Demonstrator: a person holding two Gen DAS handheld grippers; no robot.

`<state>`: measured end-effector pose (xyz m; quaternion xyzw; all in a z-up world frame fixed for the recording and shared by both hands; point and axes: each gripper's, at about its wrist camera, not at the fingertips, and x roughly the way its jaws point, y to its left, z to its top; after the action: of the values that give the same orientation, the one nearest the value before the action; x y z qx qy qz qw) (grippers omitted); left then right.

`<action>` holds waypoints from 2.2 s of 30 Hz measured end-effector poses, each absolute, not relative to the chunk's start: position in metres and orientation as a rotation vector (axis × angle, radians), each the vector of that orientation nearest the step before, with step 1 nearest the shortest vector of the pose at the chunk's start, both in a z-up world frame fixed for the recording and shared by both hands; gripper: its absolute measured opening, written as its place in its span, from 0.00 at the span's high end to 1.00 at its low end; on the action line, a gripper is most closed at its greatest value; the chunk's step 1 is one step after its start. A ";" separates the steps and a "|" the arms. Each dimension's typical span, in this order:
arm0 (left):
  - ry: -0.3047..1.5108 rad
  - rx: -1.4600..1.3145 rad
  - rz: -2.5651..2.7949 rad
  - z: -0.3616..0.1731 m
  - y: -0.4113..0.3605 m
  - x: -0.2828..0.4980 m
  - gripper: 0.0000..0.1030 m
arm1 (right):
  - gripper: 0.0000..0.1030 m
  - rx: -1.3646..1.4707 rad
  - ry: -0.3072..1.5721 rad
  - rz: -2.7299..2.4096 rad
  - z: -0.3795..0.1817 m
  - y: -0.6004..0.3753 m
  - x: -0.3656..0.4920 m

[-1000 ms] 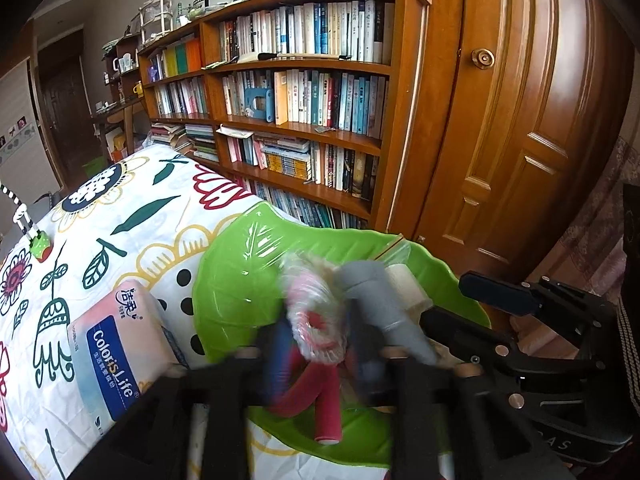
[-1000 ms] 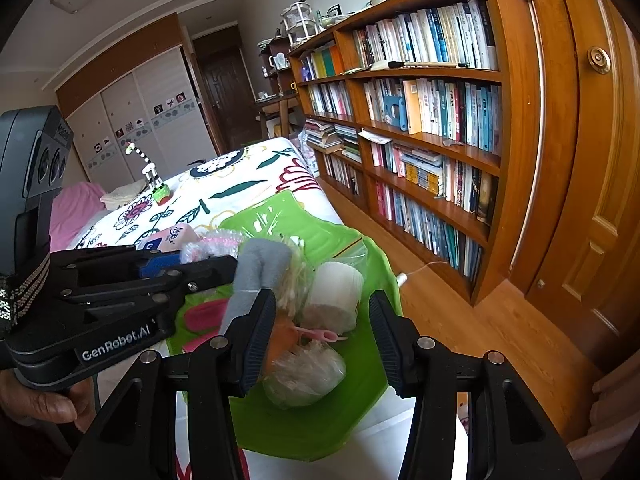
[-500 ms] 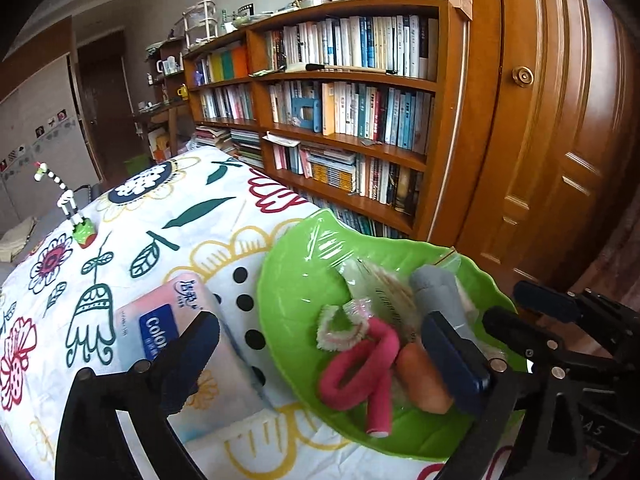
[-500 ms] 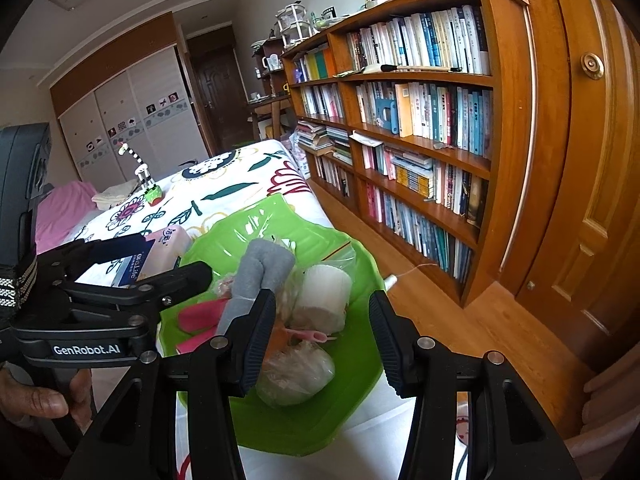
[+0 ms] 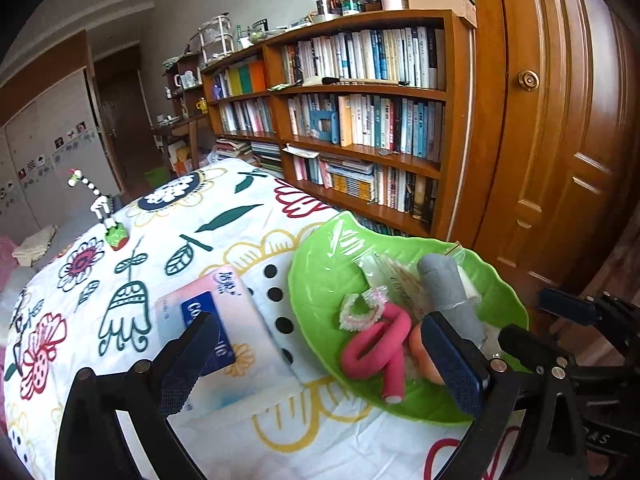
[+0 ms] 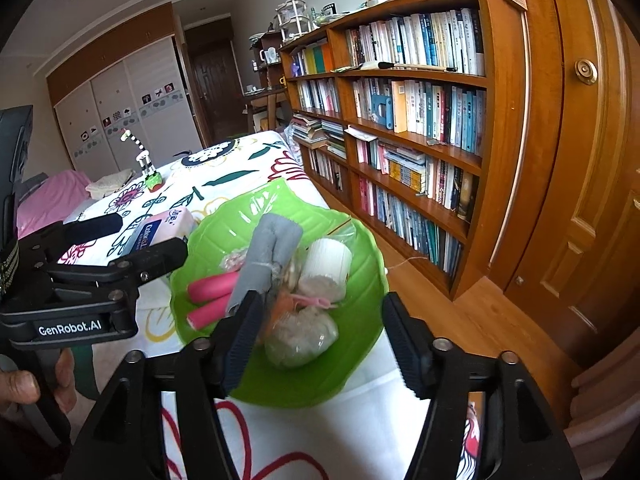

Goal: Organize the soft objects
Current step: 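Lower the grey cloth into the bowl and open the right tool while the left tool releases the scrunchie, then lift both open tools up and away from the filled bowl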

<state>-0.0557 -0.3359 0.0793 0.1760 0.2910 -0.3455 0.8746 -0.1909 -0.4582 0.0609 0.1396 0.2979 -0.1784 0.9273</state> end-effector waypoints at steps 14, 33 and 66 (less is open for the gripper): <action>0.539 0.318 -0.595 0.089 -0.295 -0.065 0.00 | 0.00 0.222 0.654 -0.364 0.068 -0.422 -0.206; 0.576 0.343 -0.551 0.072 -0.288 -0.066 0.00 | 0.00 0.100 0.706 -0.400 0.063 -0.398 -0.200; 0.704 0.431 -0.502 0.053 -0.318 -0.056 0.00 | 0.00 0.065 0.711 -0.361 0.057 -0.408 -0.181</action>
<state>-0.0556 -0.3177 0.0533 0.2071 0.3384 -0.2415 0.8856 -0.1812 -0.4076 0.0574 0.0317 0.3462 -0.1759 0.9210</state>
